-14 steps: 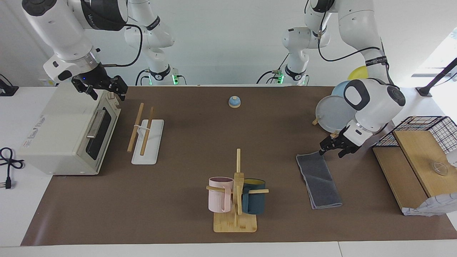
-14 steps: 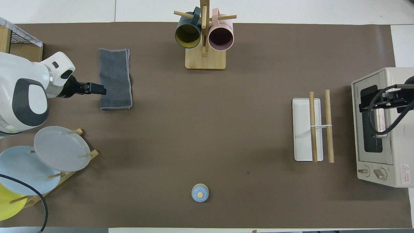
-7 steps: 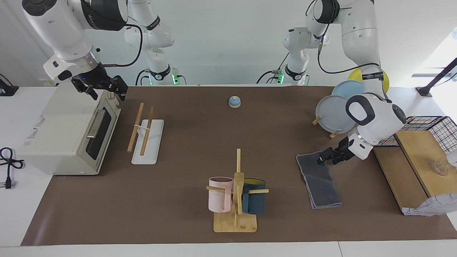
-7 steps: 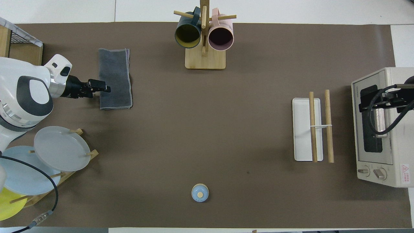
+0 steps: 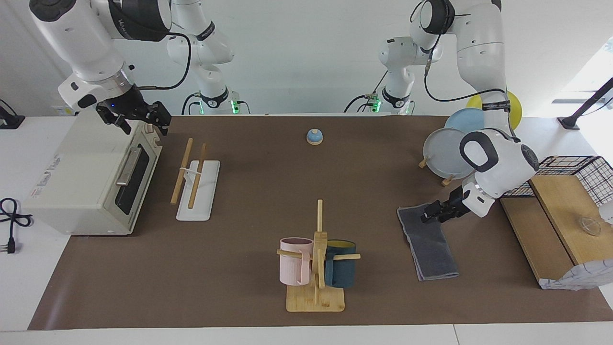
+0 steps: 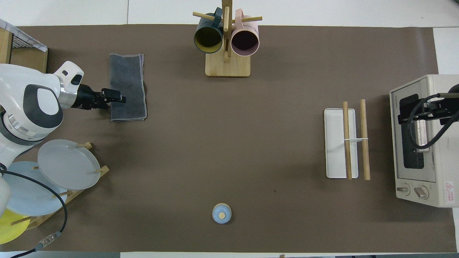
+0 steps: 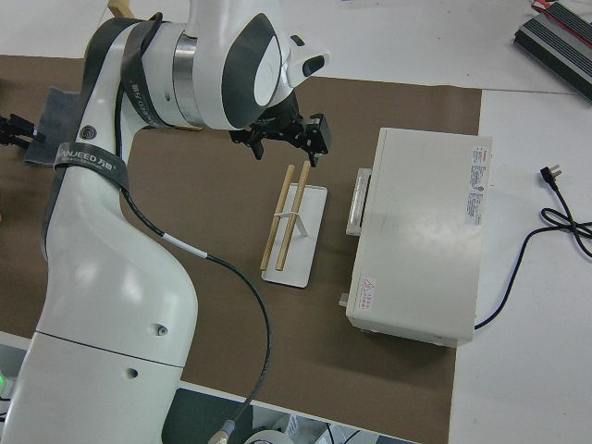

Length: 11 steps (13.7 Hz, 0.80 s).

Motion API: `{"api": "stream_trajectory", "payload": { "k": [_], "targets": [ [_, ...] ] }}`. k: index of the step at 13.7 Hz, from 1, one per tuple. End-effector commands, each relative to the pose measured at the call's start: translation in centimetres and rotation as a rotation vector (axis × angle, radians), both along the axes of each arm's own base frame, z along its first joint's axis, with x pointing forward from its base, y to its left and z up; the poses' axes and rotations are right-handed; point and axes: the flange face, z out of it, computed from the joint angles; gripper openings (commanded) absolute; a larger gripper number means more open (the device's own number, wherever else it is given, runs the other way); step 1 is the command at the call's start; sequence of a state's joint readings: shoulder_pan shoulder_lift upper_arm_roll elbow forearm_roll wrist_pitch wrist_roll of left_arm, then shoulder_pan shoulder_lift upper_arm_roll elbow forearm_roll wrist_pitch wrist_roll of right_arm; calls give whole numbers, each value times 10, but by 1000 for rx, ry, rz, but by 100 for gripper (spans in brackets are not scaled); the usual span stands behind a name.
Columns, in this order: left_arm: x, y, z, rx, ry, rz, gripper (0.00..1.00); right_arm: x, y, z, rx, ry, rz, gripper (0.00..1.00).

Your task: Fold towel and hang on rack

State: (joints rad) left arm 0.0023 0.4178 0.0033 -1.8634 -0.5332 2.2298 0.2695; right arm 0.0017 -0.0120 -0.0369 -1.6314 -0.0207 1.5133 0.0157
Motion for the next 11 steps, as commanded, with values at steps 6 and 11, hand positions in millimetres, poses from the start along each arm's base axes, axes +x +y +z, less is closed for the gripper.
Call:
{"api": "stream_trajectory", "payload": {
  "k": [6,11],
  "targets": [
    [8,-10,-11,1,-45,26,57,-5,-3,1,20,-2,7,100],
    [7,-8,-12,9,-42,15,0,-5,-3,1,20,-2,7,100]
  ]
}}
